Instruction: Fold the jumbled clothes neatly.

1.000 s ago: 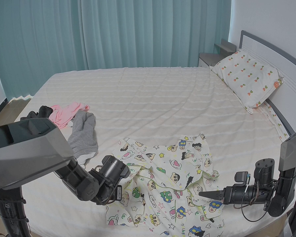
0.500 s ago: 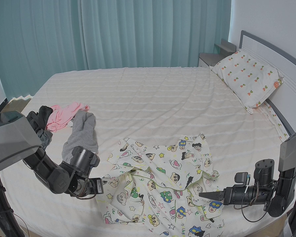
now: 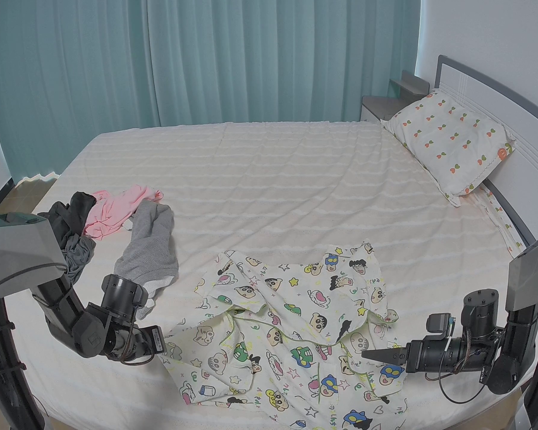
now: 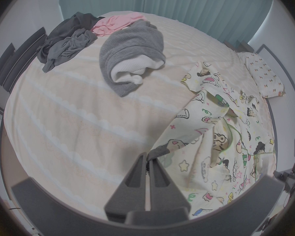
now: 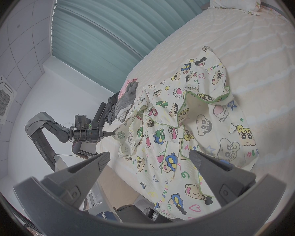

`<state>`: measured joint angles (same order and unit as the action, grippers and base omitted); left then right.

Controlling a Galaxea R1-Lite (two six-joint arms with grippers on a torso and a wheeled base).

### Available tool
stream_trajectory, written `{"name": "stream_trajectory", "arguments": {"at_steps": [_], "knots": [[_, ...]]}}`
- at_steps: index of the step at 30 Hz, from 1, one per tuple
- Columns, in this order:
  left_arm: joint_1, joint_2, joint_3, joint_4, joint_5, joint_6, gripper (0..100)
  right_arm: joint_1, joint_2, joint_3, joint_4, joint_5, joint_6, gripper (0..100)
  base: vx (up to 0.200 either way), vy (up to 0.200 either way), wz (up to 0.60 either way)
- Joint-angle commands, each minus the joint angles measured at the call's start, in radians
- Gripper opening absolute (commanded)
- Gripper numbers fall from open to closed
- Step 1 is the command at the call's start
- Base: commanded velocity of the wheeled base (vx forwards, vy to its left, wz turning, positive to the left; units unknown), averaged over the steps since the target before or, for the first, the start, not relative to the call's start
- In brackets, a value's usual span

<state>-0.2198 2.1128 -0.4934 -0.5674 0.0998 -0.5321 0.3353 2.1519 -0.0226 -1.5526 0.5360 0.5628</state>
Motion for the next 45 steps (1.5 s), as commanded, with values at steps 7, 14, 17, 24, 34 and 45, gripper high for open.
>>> {"name": "stream_trajectory", "arguments": {"at_steps": [7,14,17,24,34,45], "knots": [[0.094,0.058,0.067,-0.089,-0.032,0.003,100,0.001,0.002,0.006,-0.009,0.001,0.000,100,0.000,0.000,0.00],[0.160,0.041,0.058,-0.092,-0.088,0.003,100,0.002,0.002,0.006,-0.009,0.001,0.000,100,0.000,0.000,0.00],[0.137,-0.046,0.067,-0.080,-0.129,-0.005,100,0.002,0.002,0.006,-0.009,0.001,0.000,100,0.000,0.000,0.00],[-0.107,-0.200,0.049,-0.069,-0.157,-0.127,100,0.002,0.003,0.006,-0.009,0.001,0.000,100,0.000,0.000,0.00],[-0.297,0.016,-0.129,-0.074,-0.066,-0.167,100,0.001,0.003,0.006,-0.009,0.001,0.002,100,0.000,0.000,0.00],[-0.375,0.164,-0.211,-0.074,-0.011,-0.193,100,0.002,0.008,0.004,-0.009,0.001,0.002,100,0.000,0.000,0.00]]}}
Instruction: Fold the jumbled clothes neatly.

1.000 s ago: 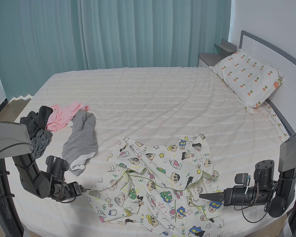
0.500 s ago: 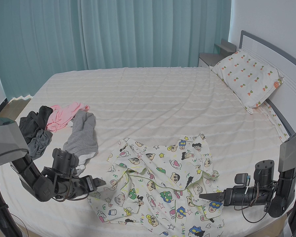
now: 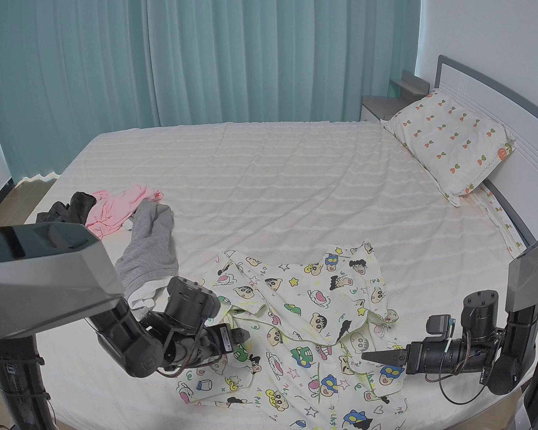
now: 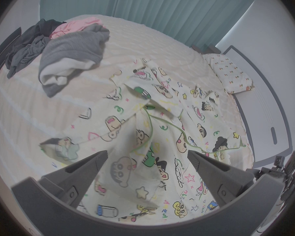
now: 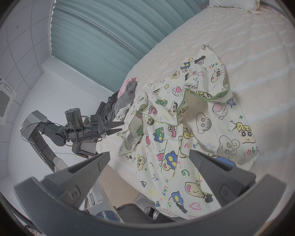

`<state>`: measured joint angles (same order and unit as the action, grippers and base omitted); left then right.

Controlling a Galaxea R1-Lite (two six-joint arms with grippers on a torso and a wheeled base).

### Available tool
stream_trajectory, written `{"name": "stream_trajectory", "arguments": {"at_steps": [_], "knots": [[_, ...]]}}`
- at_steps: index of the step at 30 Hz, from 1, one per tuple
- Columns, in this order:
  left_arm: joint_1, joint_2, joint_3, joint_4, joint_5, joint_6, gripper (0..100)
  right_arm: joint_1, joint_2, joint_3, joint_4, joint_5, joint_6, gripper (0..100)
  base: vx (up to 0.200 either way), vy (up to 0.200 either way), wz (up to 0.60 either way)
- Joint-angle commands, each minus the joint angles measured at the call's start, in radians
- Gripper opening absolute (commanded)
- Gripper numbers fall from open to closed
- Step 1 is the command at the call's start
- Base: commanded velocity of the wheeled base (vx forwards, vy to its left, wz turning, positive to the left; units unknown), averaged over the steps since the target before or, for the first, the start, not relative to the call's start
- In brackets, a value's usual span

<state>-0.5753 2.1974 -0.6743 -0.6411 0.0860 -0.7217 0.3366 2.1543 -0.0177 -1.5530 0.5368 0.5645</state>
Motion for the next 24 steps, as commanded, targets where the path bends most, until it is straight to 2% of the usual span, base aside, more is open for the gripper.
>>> {"name": "stream_trajectory", "arguments": {"at_steps": [1,13,14,18,24], "knots": [[-0.020,0.087,-0.038,-0.002,0.006,-0.004,100,0.001,0.007,-0.001,-0.009,0.000,0.000,100,0.000,0.000,0.00],[-0.012,0.142,-0.100,-0.003,0.041,0.002,100,-0.001,0.009,-0.001,-0.009,0.000,0.000,100,0.000,0.000,0.00],[-0.012,0.143,-0.102,-0.003,0.044,0.002,0,-0.001,0.009,-0.001,-0.009,0.000,0.000,100,0.000,0.000,0.00],[-0.012,0.140,-0.107,0.001,0.044,0.002,0,-0.001,0.009,-0.001,-0.009,0.000,0.000,100,0.000,0.000,0.00],[0.006,0.127,-0.068,0.003,0.109,0.002,0,0.001,0.009,-0.001,-0.009,0.000,0.000,100,0.000,0.000,0.00]]}}
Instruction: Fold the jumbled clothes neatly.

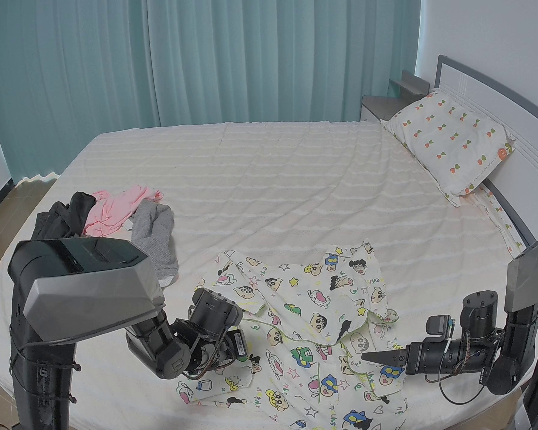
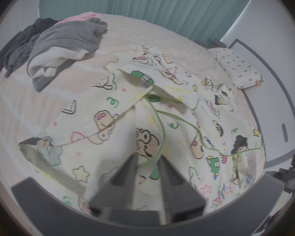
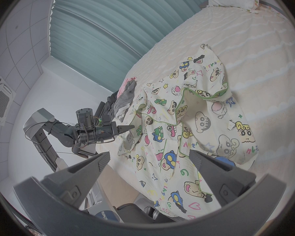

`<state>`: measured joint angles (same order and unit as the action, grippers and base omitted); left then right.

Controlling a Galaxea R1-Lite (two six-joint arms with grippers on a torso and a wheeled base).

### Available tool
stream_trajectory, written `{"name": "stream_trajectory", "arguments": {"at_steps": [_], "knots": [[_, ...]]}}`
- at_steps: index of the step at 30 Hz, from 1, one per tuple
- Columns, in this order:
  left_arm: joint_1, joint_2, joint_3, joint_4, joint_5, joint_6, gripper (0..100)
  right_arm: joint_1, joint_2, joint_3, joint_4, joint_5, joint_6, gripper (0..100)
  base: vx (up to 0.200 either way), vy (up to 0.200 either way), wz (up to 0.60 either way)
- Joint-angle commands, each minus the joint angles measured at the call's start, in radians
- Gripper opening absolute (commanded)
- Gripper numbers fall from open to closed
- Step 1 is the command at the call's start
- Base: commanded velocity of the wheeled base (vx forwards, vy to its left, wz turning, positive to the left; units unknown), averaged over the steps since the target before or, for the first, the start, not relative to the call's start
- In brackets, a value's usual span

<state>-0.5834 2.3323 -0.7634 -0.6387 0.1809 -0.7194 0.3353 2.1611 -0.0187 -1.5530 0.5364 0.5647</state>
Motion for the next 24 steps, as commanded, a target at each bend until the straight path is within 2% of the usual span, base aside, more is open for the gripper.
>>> {"name": "stream_trajectory", "arguments": {"at_steps": [1,8,9,15,16,20,24], "knots": [[0.017,-0.011,0.024,0.001,0.014,0.000,0,0.002,0.002,0.000,-0.009,0.001,0.000,100,0.000,0.000,0.00],[0.085,-0.116,0.082,0.004,0.014,-0.002,0,0.001,0.002,0.002,-0.009,0.001,0.000,100,0.000,0.000,0.00],[0.120,-0.137,0.087,0.004,0.014,-0.002,0,0.001,0.002,0.002,-0.009,0.001,0.000,100,0.000,0.000,0.00],[0.211,-0.151,0.087,0.001,0.006,0.029,0,0.002,0.002,0.002,-0.009,0.001,0.000,100,0.000,0.000,0.00],[0.246,-0.148,0.085,-0.002,-0.015,0.052,0,0.002,0.002,0.002,-0.009,0.001,0.000,100,0.000,0.000,0.00],[0.306,-0.148,0.085,-0.002,-0.101,0.087,0,0.002,0.003,0.002,-0.009,0.001,0.000,100,0.000,0.000,0.00],[0.349,-0.146,0.078,-0.004,-0.150,0.115,0,0.001,0.003,0.002,-0.009,0.001,0.000,100,0.000,0.000,0.00]]}}
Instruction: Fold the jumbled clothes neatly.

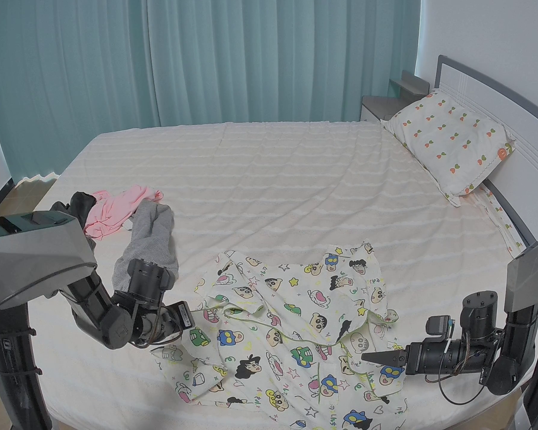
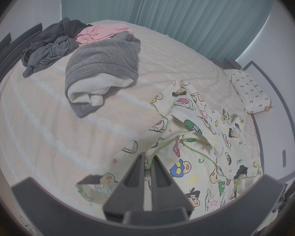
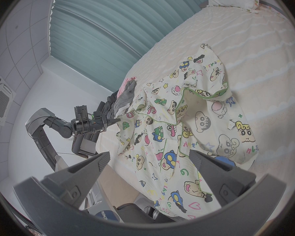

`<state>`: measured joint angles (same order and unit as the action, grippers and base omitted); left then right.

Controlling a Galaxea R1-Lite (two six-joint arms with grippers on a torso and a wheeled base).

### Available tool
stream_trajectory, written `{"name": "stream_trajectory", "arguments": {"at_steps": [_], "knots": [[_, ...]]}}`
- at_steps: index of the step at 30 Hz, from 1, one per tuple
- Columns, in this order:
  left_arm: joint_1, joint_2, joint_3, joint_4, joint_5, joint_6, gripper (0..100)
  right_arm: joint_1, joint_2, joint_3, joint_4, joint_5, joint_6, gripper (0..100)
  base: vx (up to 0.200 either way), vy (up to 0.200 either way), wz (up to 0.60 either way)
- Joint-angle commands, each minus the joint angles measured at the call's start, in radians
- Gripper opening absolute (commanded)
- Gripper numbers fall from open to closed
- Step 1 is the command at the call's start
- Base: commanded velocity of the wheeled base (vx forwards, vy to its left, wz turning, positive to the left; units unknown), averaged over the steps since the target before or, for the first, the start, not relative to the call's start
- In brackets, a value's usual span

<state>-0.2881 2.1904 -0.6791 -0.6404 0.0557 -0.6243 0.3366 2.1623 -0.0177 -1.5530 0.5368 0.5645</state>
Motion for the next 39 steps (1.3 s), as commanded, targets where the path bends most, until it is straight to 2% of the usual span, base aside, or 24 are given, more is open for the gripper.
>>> {"name": "stream_trajectory", "arguments": {"at_steps": [1,5,10,21,22,28,32,36,38,39], "knots": [[0.053,-0.005,-0.007,-0.002,-0.025,0.020,0,-0.001,0.002,0.001,-0.009,0.000,0.000,100,0.000,0.000,0.00],[0.138,-0.005,-0.011,-0.001,-0.099,0.086,0,-0.001,0.004,0.001,-0.009,0.000,0.000,100,0.000,0.000,0.00],[0.191,0.000,-0.046,0.001,-0.148,0.126,0,0.001,0.016,0.001,-0.009,0.000,0.000,100,0.000,0.000,0.00],[0.221,0.094,-0.149,0.002,-0.149,0.127,0,0.001,0.017,0.001,-0.009,0.000,0.000,100,0.000,0.000,0.00],[0.221,0.095,-0.152,0.004,-0.149,0.127,100,0.001,0.017,0.001,-0.009,0.000,0.000,100,0.000,0.000,0.00],[0.207,0.094,-0.180,-0.001,-0.146,0.110,100,0.001,0.017,0.001,-0.009,0.000,0.000,100,0.000,0.000,0.00],[0.204,0.031,-0.165,0.005,-0.155,0.044,100,0.001,0.027,0.001,-0.009,0.000,0.000,100,0.000,0.000,0.00],[0.201,-0.095,-0.066,0.005,-0.261,0.034,100,0.001,0.027,-0.001,-0.009,0.000,0.000,100,0.000,0.000,0.00],[0.187,-0.121,-0.049,0.007,-0.280,0.026,100,0.001,0.027,-0.001,-0.009,0.000,0.000,100,0.000,0.000,0.00],[0.129,-0.132,-0.043,0.007,-0.275,-0.012,100,0.002,0.027,-0.001,-0.009,0.002,0.000,100,0.000,0.000,0.00]]}}
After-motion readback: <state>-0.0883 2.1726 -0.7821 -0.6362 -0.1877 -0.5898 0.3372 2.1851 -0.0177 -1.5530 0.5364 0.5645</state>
